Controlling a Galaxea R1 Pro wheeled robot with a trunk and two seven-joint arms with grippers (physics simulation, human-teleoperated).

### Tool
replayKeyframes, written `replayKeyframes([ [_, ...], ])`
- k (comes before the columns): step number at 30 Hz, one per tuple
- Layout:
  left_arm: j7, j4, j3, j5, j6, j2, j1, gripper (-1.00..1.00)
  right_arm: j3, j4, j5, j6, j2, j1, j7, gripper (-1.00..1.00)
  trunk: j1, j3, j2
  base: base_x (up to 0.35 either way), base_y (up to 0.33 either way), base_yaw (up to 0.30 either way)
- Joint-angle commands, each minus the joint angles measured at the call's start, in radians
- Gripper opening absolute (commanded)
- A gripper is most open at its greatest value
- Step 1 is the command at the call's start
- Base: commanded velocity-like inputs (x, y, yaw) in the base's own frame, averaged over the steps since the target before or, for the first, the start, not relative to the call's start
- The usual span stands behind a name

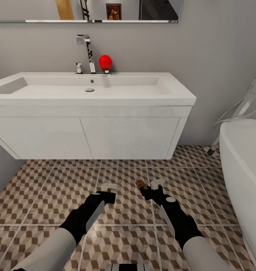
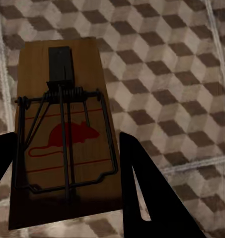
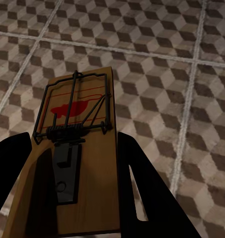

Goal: Take the four mousetraps from the cabinet in the bathroom and place them on the bathroom floor. Make sure all four end up on the same floor surface, and ensure that at least two of them are either under or directly next to the same bathroom sink.

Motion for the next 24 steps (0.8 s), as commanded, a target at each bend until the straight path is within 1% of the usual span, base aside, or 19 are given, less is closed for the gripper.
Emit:
replayKeyframes([
  [1,0.010,-0.019,-0.003,0.007,0.017,-0.001,-0.008,-1.00,-0.001,-0.002,0.010,0.005,0.000,0.000,0.006,-1.00,0.000,-0.001,0.000,0.000,0.000,0.000],
  [2,0.010,-0.040,-0.003,0.007,0.039,-0.003,-0.017,-1.00,-0.001,-0.002,0.010,0.005,0.000,0.000,0.006,-1.00,0.000,-0.001,0.000,0.000,0.000,0.000],
  [3,0.011,-0.073,-0.002,0.007,0.085,-0.004,-0.031,-1.00,-0.001,-0.002,0.010,0.005,0.000,0.001,0.006,-1.00,0.000,-0.001,0.000,0.000,0.000,0.000],
  [5,0.011,-0.107,0.001,0.006,0.143,-0.006,-0.052,-1.00,-0.001,-0.002,0.010,0.005,0.000,0.000,0.006,-1.00,0.000,-0.001,0.000,0.000,0.000,0.000],
  [6,0.011,-0.128,0.006,0.006,0.169,-0.006,-0.074,-1.00,-0.001,-0.002,0.010,0.005,0.000,0.000,0.006,-1.00,0.000,-0.001,0.000,0.000,0.000,0.000],
  [8,0.011,-0.152,0.023,0.007,0.188,-0.005,-0.099,-1.00,-0.001,-0.002,0.010,0.005,0.001,0.000,0.006,-1.00,0.000,-0.001,0.000,0.000,0.000,0.000],
  [10,0.011,-0.149,0.031,0.007,0.193,-0.004,-0.107,-1.00,-0.001,-0.002,0.010,0.005,0.001,0.000,0.005,-1.00,0.000,-0.001,0.000,0.000,0.000,0.000],
  [12,0.009,-0.124,0.035,0.007,0.196,-0.002,-0.111,-1.00,-0.001,-0.002,0.010,0.005,0.001,0.000,0.005,-1.00,0.000,-0.001,0.000,0.000,0.000,0.000],
  [15,0.007,-0.126,0.032,0.008,0.196,0.002,-0.112,-1.00,-0.002,-0.003,0.010,0.005,0.000,0.000,0.004,-1.00,0.000,-0.001,0.000,0.000,0.000,0.000],
  [21,0.008,-0.131,0.025,0.008,0.198,0.003,-0.114,-1.00,-0.005,-0.007,0.010,0.005,-0.001,0.000,0.003,-1.00,0.000,-0.001,0.000,0.000,0.000,0.000],
  [24,0.009,-0.133,0.025,0.008,0.203,0.005,-0.114,-1.00,-0.004,-0.030,0.010,0.006,-0.001,0.000,0.003,-1.00,0.000,-0.001,0.000,0.000,0.000,0.000],
])
